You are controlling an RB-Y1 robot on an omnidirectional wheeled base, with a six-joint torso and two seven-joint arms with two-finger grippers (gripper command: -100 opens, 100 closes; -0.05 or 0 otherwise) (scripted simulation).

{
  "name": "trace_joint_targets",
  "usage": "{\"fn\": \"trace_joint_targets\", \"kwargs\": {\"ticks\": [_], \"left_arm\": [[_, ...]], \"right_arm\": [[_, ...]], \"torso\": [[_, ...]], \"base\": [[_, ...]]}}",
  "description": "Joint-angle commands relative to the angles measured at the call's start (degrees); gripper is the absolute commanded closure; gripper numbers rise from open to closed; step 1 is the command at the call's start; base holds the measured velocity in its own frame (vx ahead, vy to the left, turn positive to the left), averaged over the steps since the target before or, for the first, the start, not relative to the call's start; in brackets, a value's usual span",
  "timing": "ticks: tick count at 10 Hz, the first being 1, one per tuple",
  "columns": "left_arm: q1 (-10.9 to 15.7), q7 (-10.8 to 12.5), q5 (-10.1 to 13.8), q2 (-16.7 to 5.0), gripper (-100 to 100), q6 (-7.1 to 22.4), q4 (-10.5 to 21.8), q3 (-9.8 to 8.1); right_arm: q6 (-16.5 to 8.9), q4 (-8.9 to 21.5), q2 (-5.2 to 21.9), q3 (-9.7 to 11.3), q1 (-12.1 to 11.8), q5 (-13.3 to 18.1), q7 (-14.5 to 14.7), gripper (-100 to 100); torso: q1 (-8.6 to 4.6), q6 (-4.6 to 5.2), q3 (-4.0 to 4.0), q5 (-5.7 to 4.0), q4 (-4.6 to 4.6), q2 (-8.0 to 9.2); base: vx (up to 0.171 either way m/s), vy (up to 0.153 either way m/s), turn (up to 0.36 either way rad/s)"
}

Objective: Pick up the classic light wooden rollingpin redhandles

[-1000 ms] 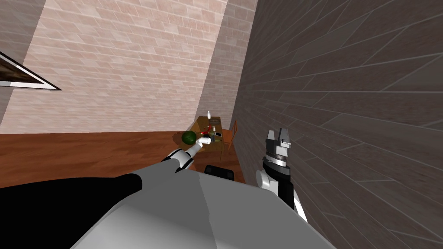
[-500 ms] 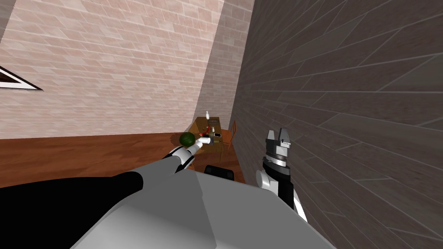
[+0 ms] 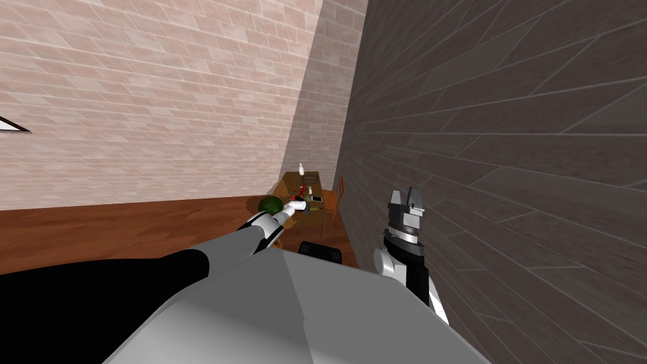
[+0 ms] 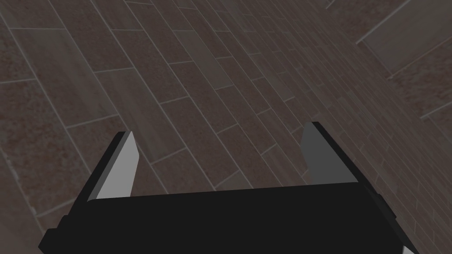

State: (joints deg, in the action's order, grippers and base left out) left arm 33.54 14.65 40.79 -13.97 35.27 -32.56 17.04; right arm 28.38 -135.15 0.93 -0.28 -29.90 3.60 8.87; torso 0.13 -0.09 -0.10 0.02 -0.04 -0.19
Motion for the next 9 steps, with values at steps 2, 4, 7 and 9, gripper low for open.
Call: {"fn": "trace_joint_targets", "kwargs": {"ticks": [2, 4, 7, 9], "left_arm": [[0.78, -0.05, 0.52, -0.09, -100, 0.80, 1.60, 0.03], [0.56, 0.33, 0.26, -0.12, 0, 0.96, 1.08, 0.09], [-1.74, -0.57, -1.72, 1.95, -100, -2.36, 2.47, -1.48], [-1.64, -0.01, -1.72, 1.56, 100, -1.59, 1.66, -1.22]], "right_arm": [[0.00, 0.00, 0.00, 0.00, 0.00, 0.00, 0.00, 0], [0.00, 0.00, 0.00, 0.00, 0.00, 0.00, 0.00, 0], [0.00, 0.00, 0.00, 0.00, -0.01, 0.00, 0.00, 0], [0.00, 0.00, 0.00, 0.00, 0.00, 0.00, 0.00, 0]], "torso": [[0.01, 0.00, -0.02, 0.00, -0.01, -0.03], [-0.10, 0.00, 0.05, -0.02, 0.01, 0.09], [-0.09, 0.00, -0.06, -0.01, -0.02, -0.11], [-0.09, 0.00, -0.02, -0.02, -0.01, -0.02]], "base": [[0.053, 0.026, -0.021], [0.008, 0.002, 0.000], [0.083, 0.014, -0.033], [0.024, 0.005, -0.001]]}}
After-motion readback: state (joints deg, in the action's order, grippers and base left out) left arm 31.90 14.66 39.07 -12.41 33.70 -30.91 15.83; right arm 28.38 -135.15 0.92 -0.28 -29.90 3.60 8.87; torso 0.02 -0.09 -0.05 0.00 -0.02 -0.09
